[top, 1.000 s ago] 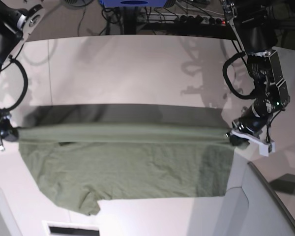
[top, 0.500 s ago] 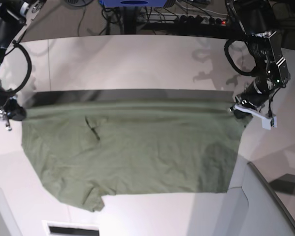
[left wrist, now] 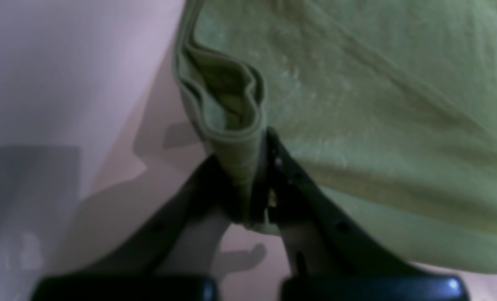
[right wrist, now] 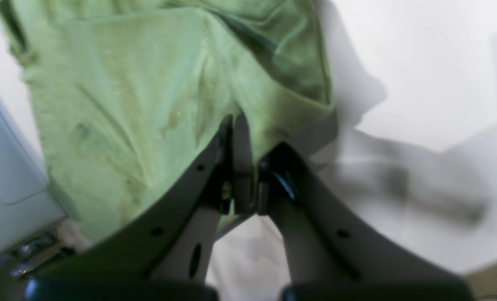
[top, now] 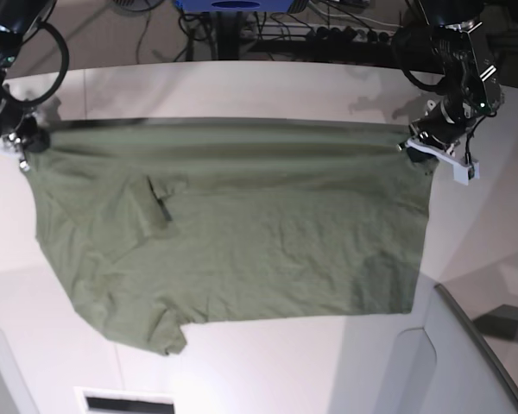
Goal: Layout the t-shirt on the table in an organized manner, then fold the t-shirt properly
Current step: 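Lift the shirt edge with both grippers and pull it taut, then lower the shirt flat with both grippers, stretching it apart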
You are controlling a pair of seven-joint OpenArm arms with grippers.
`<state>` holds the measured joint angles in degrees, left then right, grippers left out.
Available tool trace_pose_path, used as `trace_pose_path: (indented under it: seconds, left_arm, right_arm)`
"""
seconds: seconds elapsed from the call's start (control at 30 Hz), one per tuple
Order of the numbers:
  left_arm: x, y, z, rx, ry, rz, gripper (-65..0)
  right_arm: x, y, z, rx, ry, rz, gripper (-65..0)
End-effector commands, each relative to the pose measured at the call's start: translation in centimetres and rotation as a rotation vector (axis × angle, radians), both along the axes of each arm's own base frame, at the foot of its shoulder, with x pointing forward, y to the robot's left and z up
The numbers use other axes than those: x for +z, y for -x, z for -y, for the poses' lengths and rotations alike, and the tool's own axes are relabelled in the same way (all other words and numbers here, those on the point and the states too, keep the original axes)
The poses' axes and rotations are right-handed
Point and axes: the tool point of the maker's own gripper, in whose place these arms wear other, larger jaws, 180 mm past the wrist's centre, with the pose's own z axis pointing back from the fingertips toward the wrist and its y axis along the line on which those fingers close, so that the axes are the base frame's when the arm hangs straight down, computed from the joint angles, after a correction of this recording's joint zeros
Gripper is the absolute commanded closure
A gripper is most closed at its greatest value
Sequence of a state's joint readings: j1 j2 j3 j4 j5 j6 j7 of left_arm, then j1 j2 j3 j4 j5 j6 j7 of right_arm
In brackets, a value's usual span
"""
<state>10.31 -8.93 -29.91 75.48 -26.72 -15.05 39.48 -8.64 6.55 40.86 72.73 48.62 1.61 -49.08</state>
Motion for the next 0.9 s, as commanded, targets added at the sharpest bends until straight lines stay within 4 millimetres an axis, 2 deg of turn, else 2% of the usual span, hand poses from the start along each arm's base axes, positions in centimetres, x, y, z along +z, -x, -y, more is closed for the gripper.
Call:
trace_pose_path:
  seconds: [0.0,0.23,0.63,0.87]
  left_arm:
    - [0.9,-0.5,-1.1,0.006,-0.033,0.033,0.0]
    - [-0.2,2.3,-1.2,0.001,-0.041,-0.024,0.0]
    - [-1.5,7.2,-2.0,0.022,-0.078,-0.052,0.0]
    - [-1.8,8.0,-1.8,0.023,-0.074,-0.067,0.0]
  right_arm:
    - [1.1,-0.8,1.4,0.005,0.049,0.045,-0.2]
    - [0.1,1.9,1.4,0.029,0.074,0.019,-0.2]
    - [-0.7,4.2,1.5,0.029,0.079,-0.027,-0.2]
    - [-1.0,5.0,1.5,0.03,0.077,-0.043,-0.2]
